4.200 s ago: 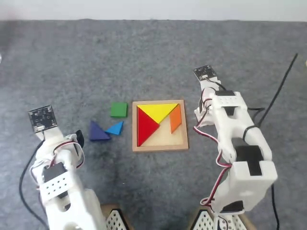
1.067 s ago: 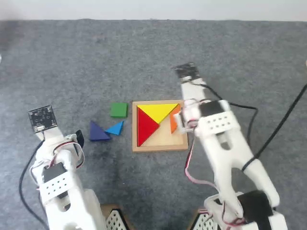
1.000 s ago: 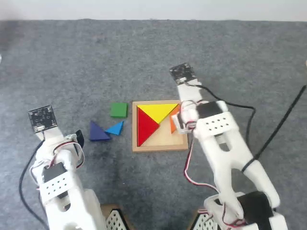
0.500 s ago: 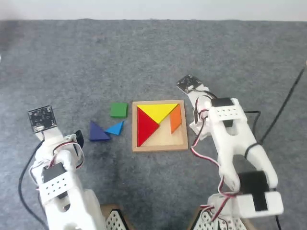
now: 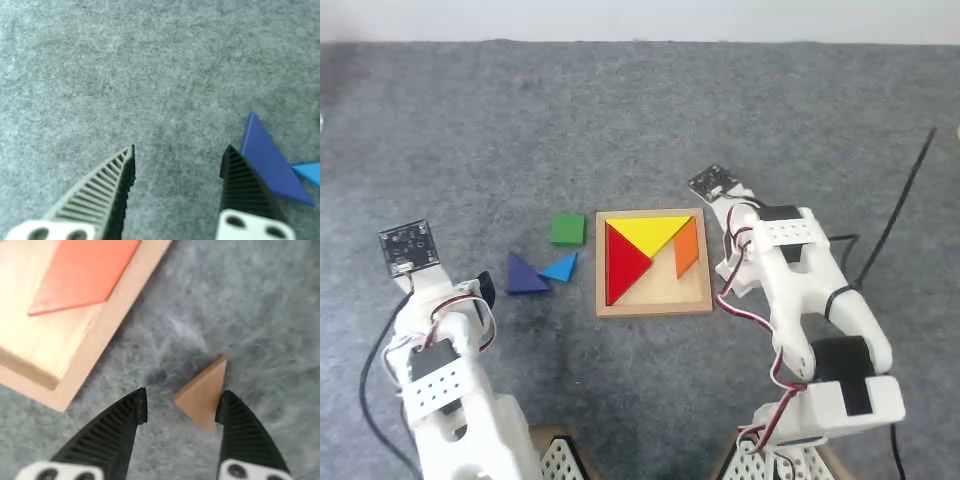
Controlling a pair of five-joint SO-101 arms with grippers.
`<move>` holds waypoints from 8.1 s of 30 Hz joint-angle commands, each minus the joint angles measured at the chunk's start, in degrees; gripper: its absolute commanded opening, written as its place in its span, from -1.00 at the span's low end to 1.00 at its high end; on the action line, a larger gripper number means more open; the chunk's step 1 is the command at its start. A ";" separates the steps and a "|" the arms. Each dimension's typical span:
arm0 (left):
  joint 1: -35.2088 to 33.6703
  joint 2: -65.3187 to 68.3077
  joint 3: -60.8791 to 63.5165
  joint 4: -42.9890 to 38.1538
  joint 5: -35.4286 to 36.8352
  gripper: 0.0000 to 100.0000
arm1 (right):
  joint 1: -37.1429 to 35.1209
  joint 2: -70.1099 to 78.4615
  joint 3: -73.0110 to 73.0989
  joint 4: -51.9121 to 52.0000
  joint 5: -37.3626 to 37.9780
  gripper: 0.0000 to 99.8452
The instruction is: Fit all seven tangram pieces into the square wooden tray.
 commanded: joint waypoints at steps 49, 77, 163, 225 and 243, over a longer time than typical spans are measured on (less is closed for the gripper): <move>0.26 -0.44 -0.48 -1.32 -0.62 -0.46 | 3.56 5.49 -8.53 0.92 -6.07 -0.82; 0.26 -0.44 -0.48 -1.32 -0.62 -0.46 | -23.16 12.44 -27.08 9.54 -53.80 -0.81; 29.45 75.16 -88.84 51.34 10.46 -0.40 | 19.30 -105.36 61.89 -2.59 -20.31 -0.94; 28.31 89.05 -98.15 43.69 4.66 -0.51 | 19.12 -105.27 61.98 -2.15 -20.31 -0.94; 30.51 91.52 -100.35 44.48 3.25 -0.92 | 19.12 -105.27 61.98 -2.24 -20.31 -0.94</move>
